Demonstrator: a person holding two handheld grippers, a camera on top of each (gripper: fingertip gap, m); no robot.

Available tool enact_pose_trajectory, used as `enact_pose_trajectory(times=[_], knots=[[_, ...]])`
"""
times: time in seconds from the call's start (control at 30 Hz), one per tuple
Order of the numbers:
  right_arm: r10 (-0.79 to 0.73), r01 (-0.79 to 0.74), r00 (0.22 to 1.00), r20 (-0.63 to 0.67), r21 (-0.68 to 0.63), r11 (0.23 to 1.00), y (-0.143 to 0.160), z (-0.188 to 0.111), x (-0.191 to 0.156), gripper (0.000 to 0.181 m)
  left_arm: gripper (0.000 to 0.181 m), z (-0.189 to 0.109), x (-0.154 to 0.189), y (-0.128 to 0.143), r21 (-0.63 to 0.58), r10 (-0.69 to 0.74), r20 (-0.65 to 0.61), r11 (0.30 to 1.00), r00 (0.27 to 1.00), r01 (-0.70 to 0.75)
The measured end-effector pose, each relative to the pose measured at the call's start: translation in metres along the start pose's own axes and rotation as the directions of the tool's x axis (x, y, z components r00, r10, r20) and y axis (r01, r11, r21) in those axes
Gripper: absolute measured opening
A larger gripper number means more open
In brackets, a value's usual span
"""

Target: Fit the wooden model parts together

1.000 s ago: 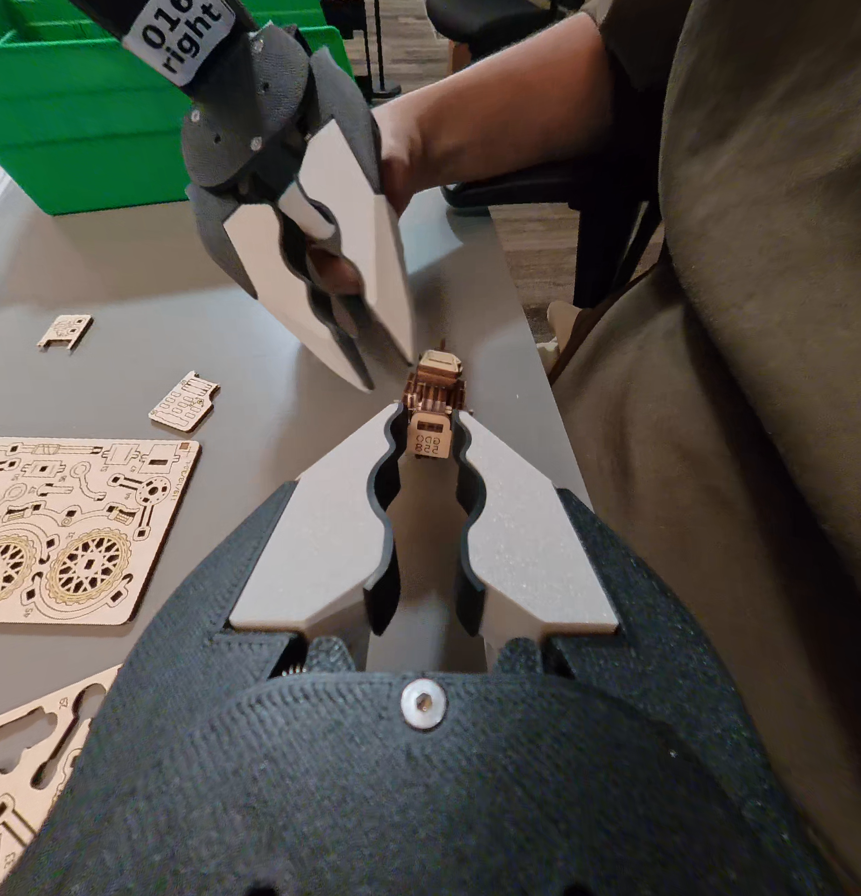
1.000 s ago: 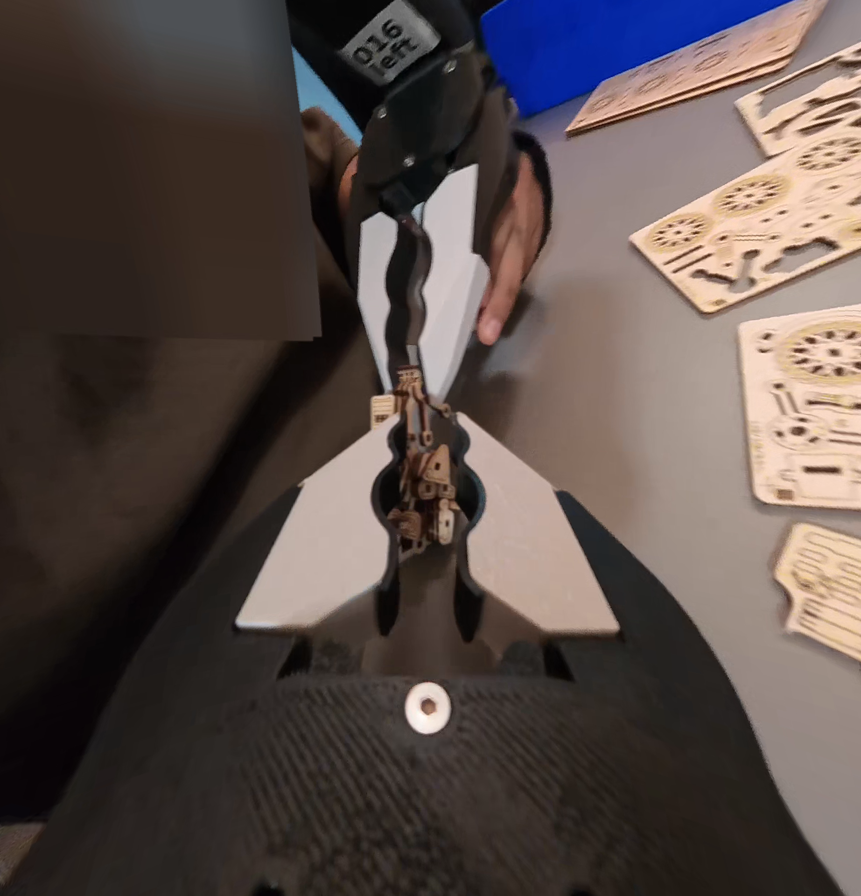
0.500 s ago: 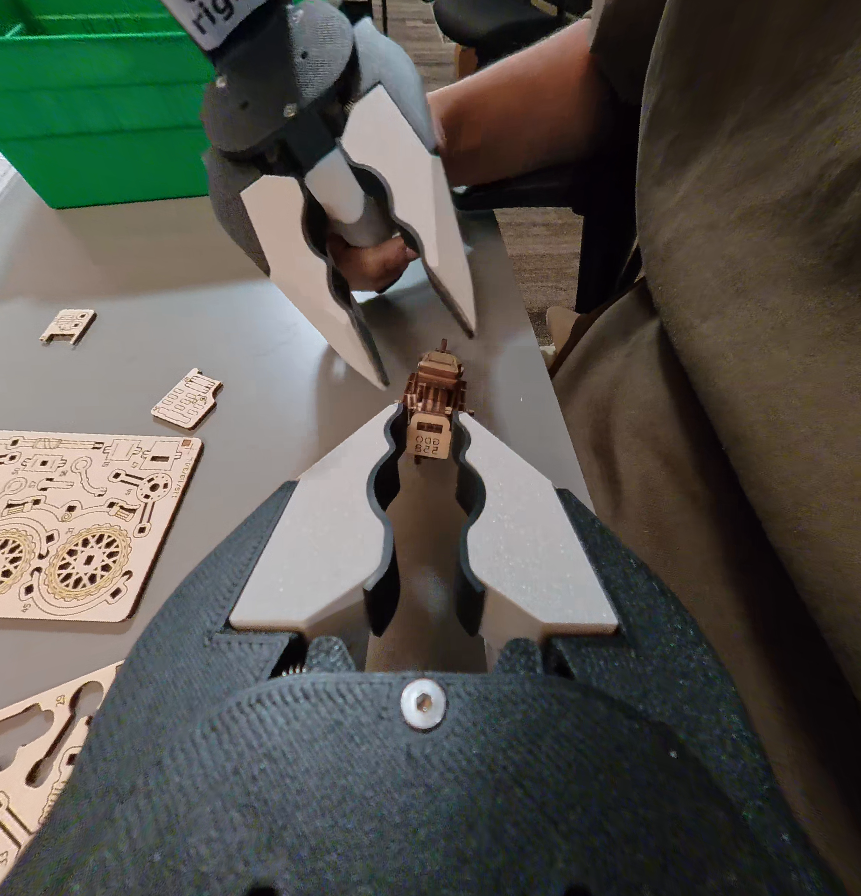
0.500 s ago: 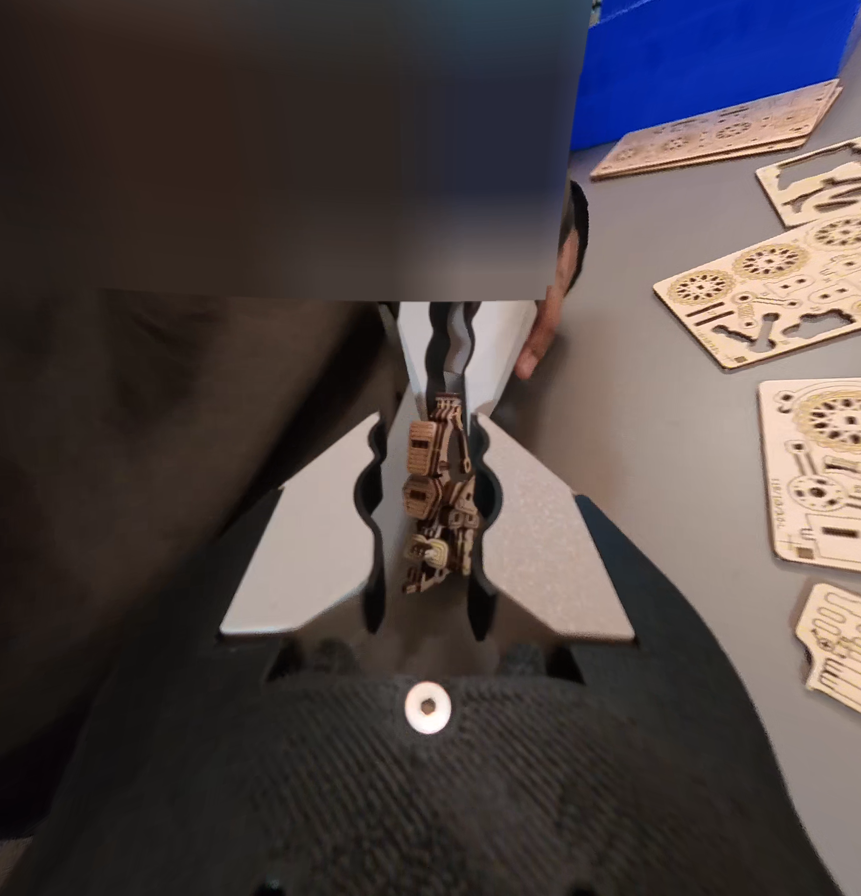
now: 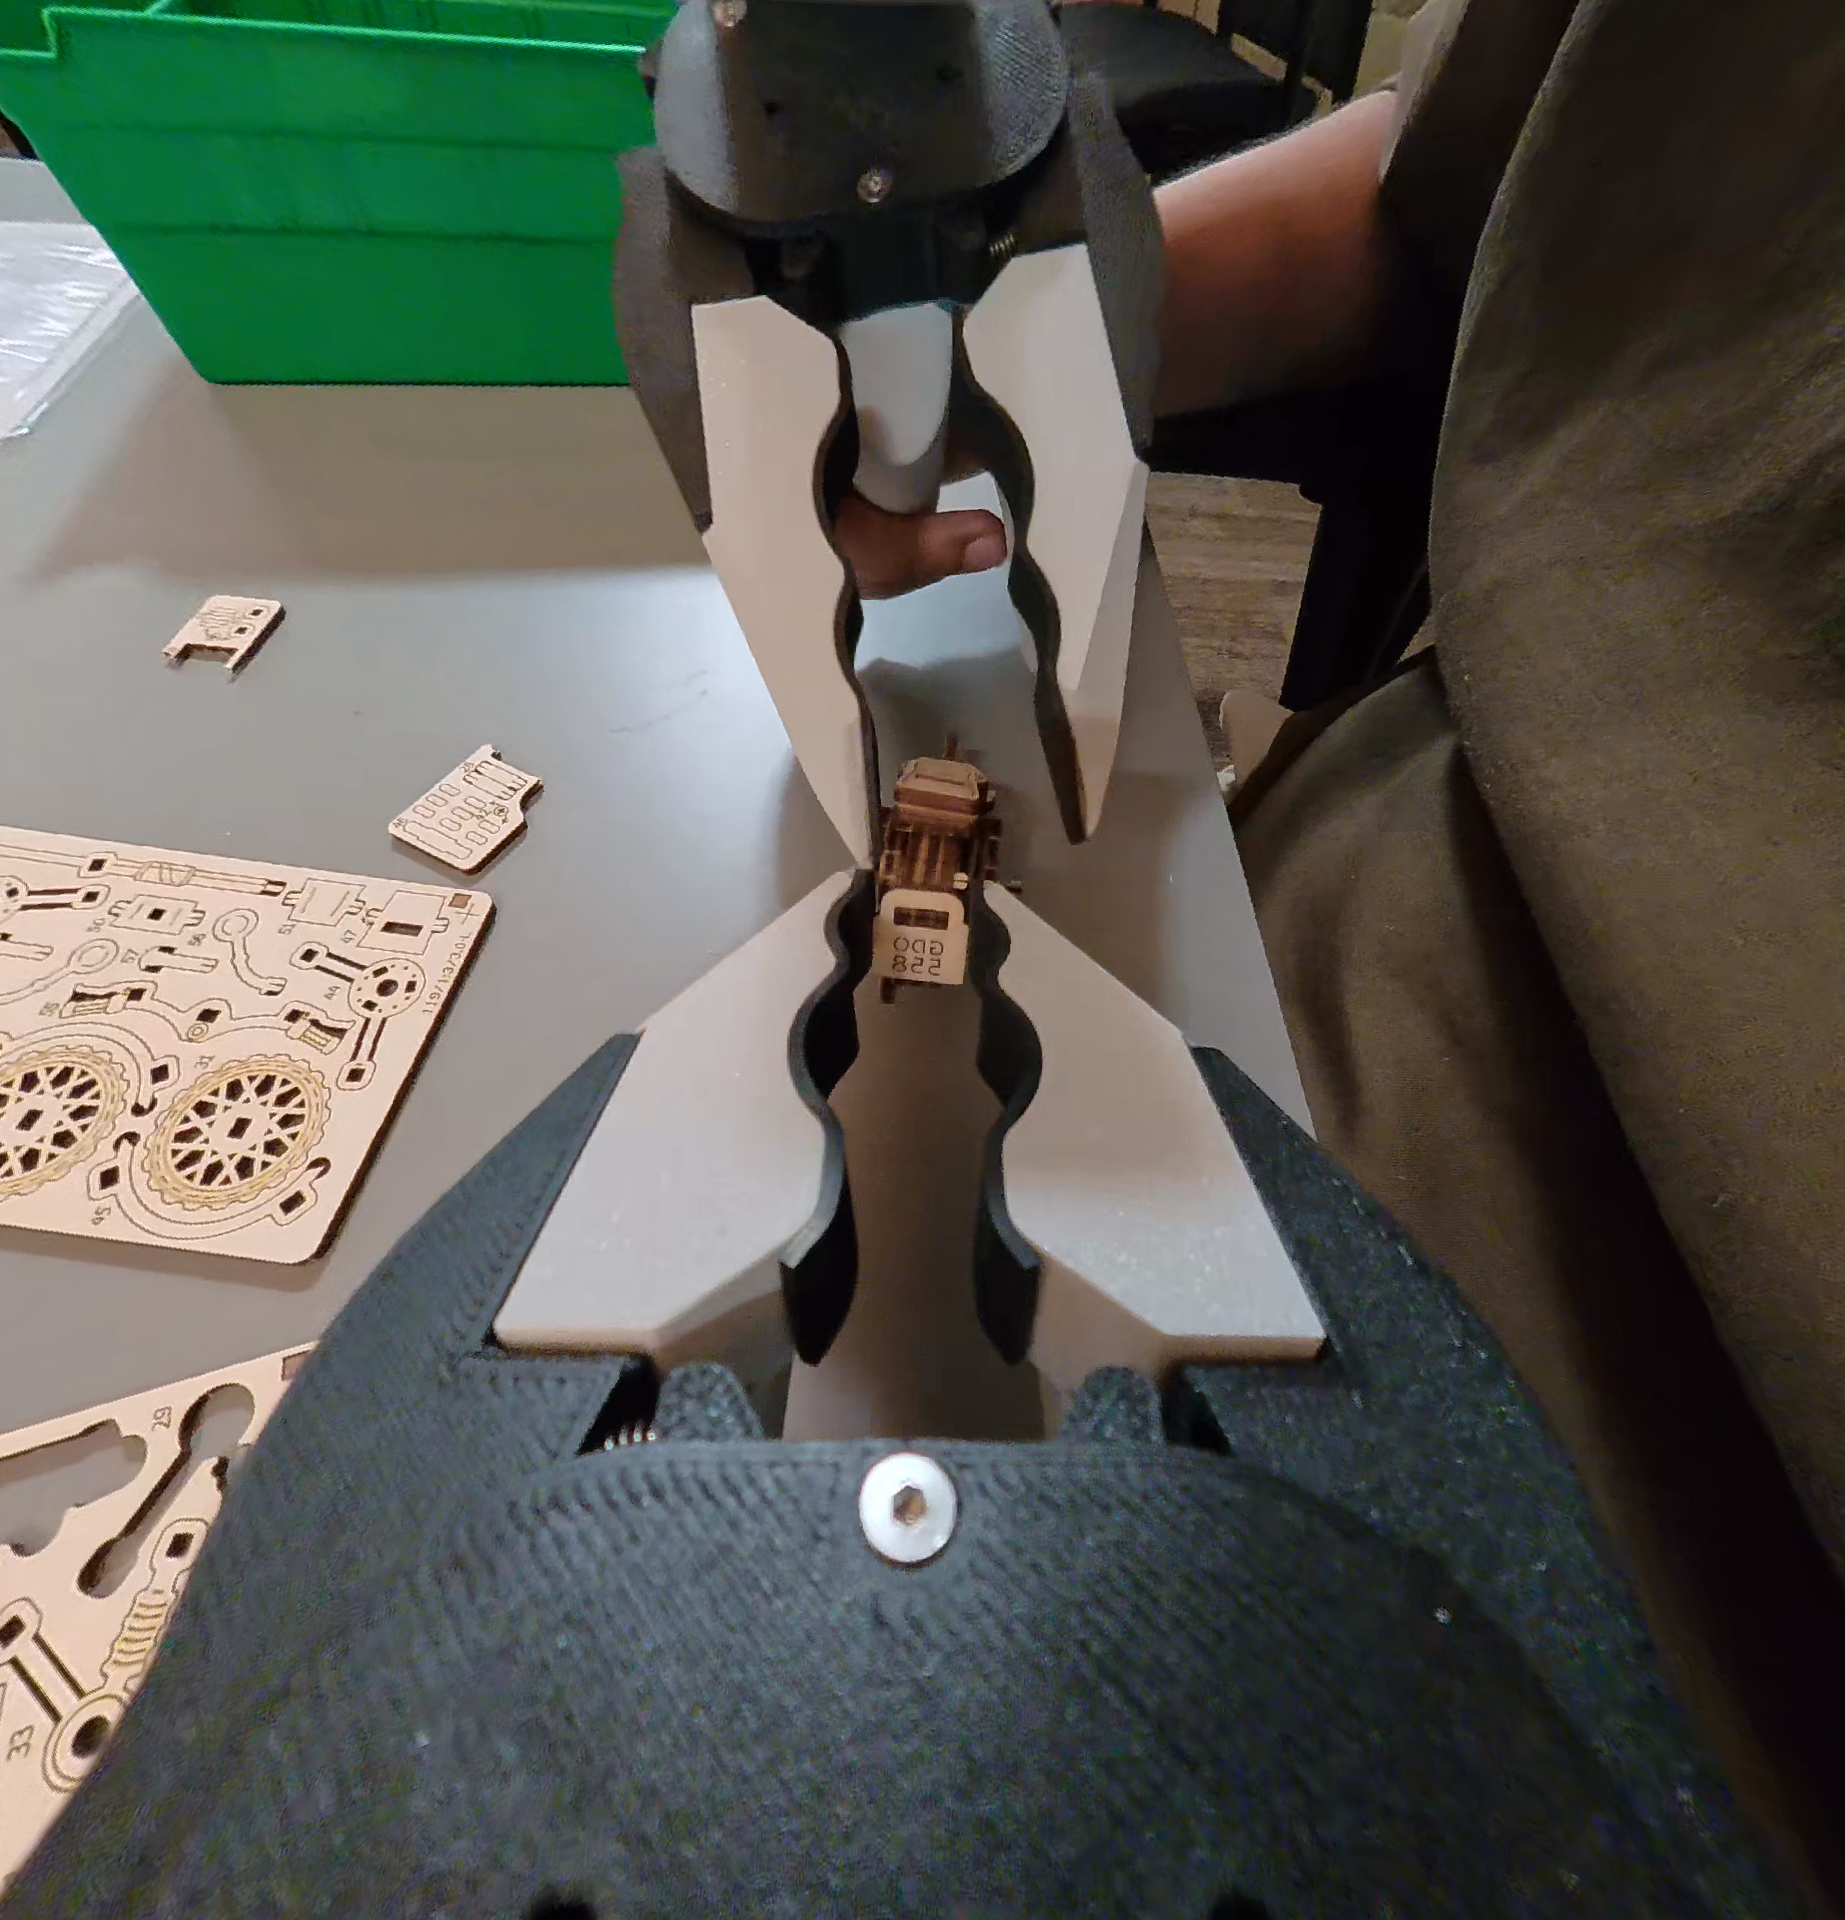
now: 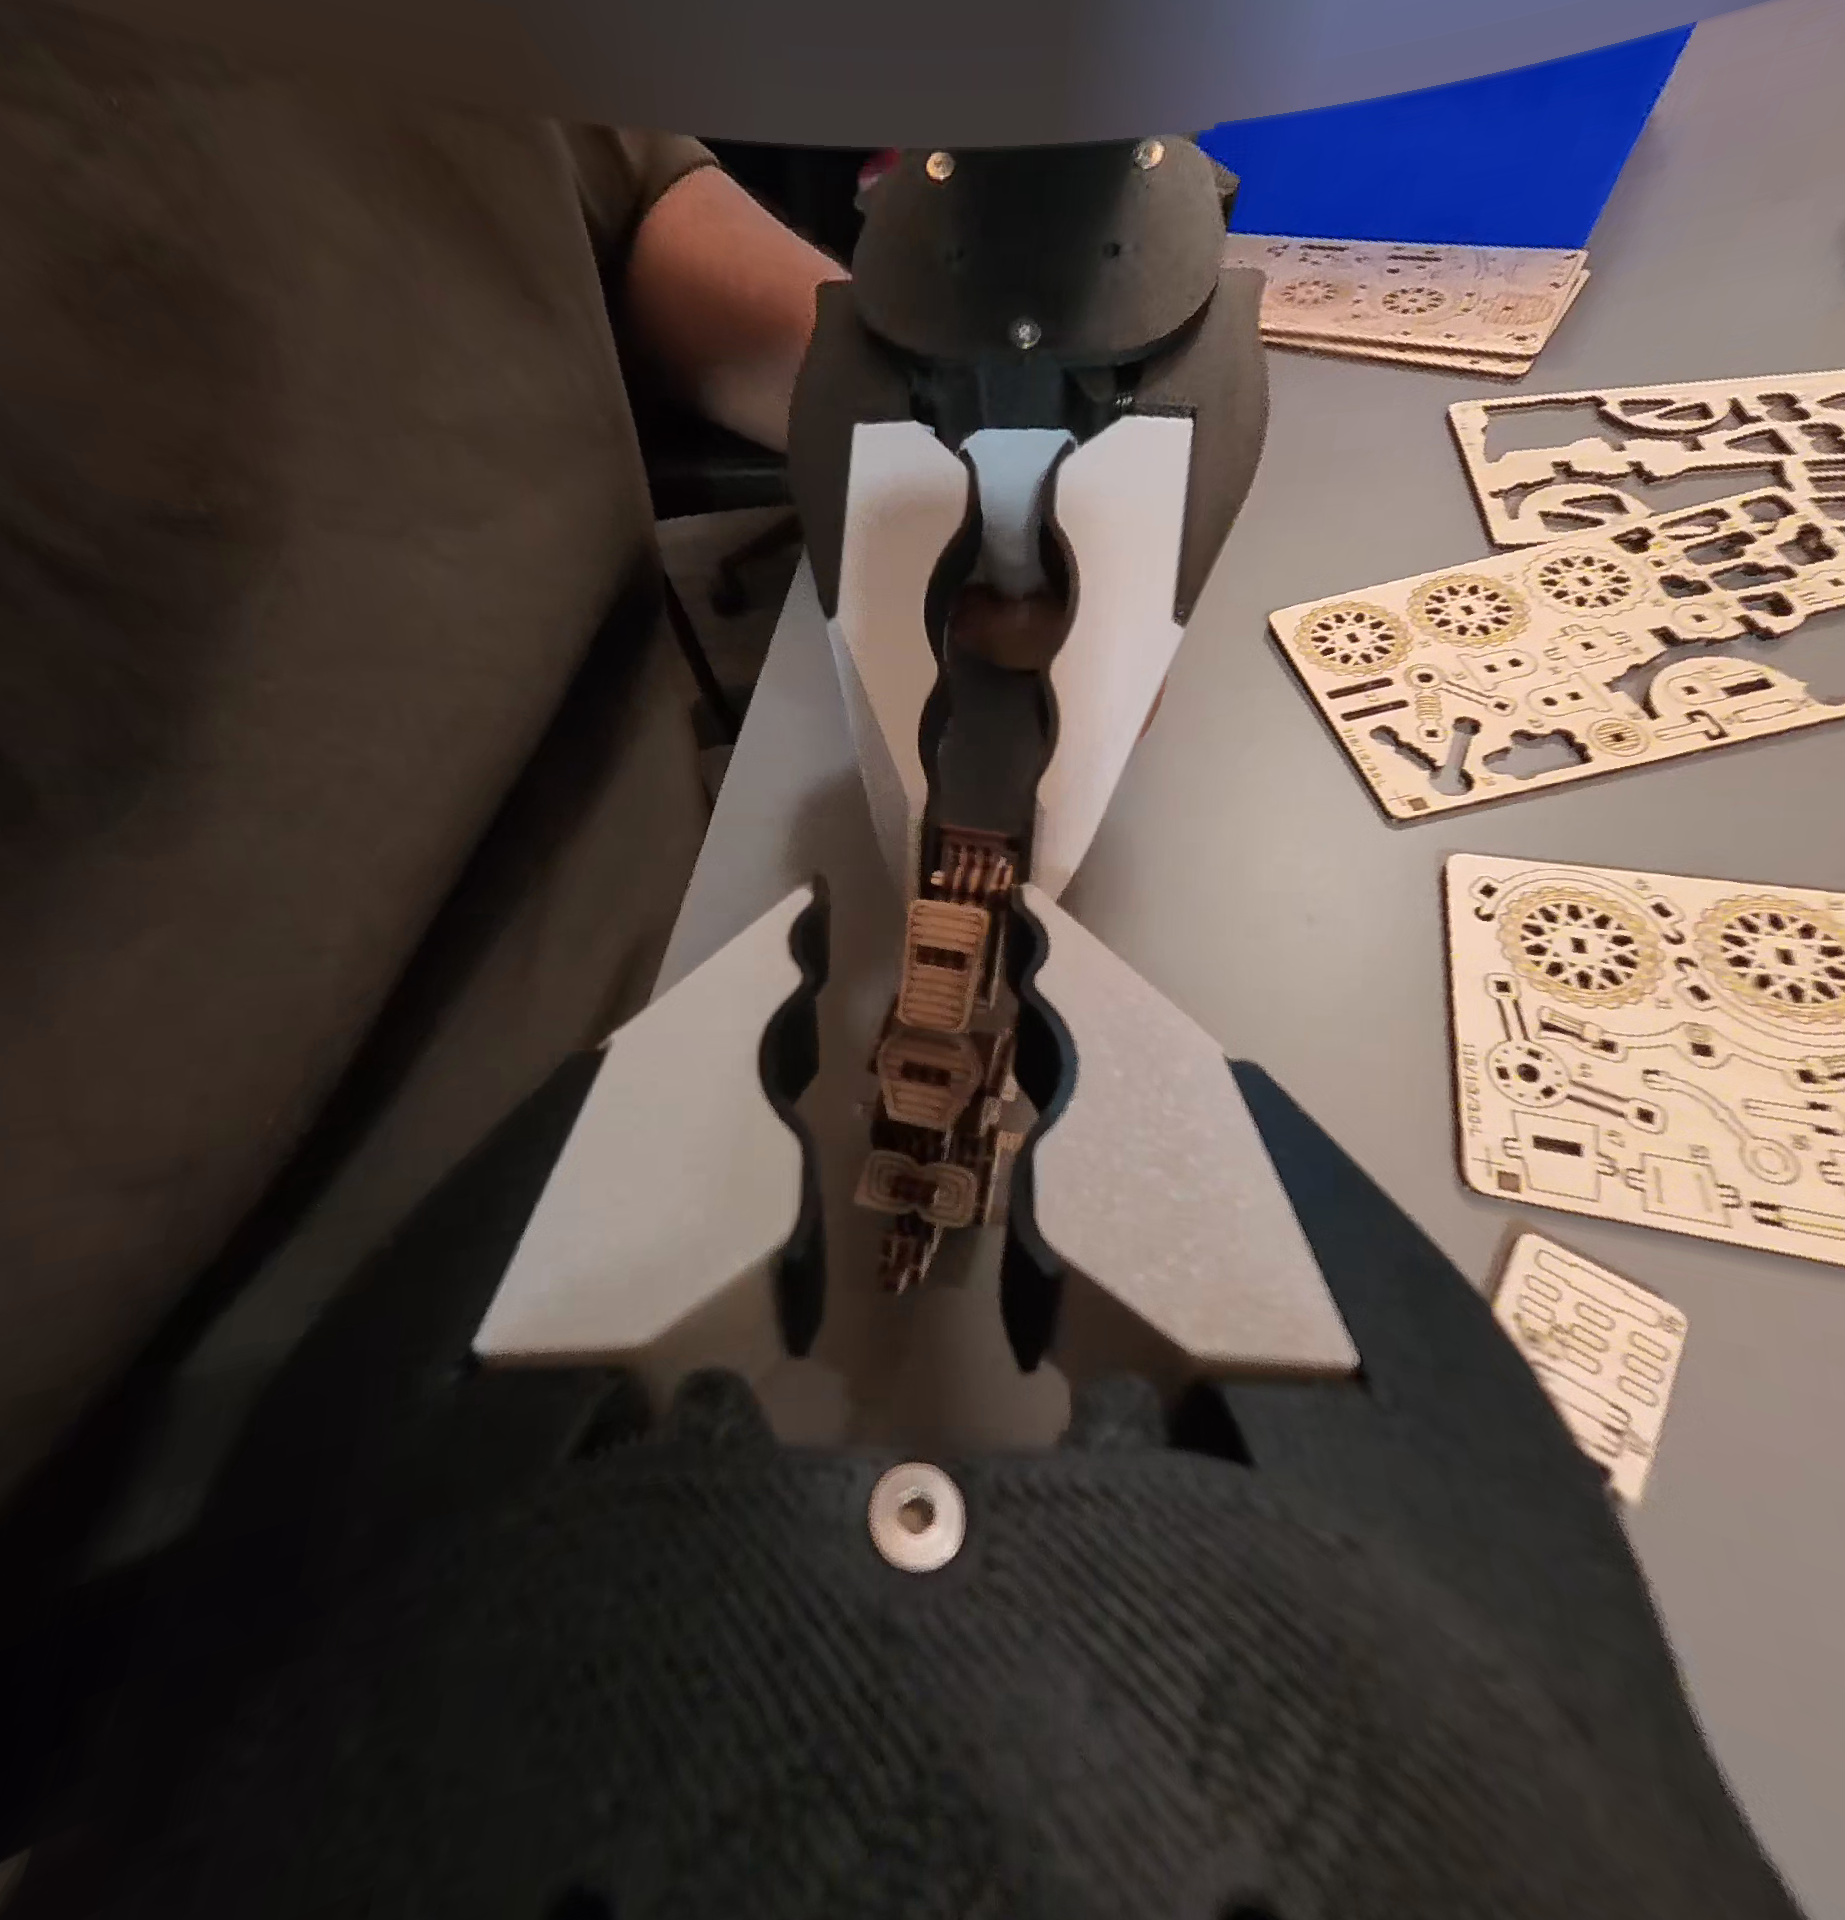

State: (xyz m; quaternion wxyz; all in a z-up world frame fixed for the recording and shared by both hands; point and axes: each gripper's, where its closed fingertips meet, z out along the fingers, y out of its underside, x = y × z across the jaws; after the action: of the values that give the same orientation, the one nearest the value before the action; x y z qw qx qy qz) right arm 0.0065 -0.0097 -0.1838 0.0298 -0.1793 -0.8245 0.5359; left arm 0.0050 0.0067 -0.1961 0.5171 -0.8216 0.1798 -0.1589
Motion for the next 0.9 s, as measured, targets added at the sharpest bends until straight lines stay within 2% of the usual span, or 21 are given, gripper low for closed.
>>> enact_pose_trajectory(times=[0.13, 0.63, 0.9], knots=[[-0.048, 0.046, 0.996, -0.076, -0.03, 0.999, 0.0011, 0.0006, 0.0071, 0.016, 0.015, 0.0006, 0.0003, -0.0001, -0.001, 0.0, 0.001, 1.0, 1.0, 0.0], [-0.059, 0.053, 0.994, -0.087, -0.068, 0.996, 0.0041, -0.0004, 0.0062, 0.014, 0.015, 0.004, 0.0021, 0.0008, -0.019, 0.019, 0.018, 1.0, 1.0, -0.018], [-0.041, 0.039, 0.995, -0.087, -0.022, 0.999, 0.0004, -0.0011, 0.009, 0.013, 0.015, 0.0, 0.0021, -0.0035, 0.021, 0.005, 0.009, 1.0, 1.0, -0.006]])
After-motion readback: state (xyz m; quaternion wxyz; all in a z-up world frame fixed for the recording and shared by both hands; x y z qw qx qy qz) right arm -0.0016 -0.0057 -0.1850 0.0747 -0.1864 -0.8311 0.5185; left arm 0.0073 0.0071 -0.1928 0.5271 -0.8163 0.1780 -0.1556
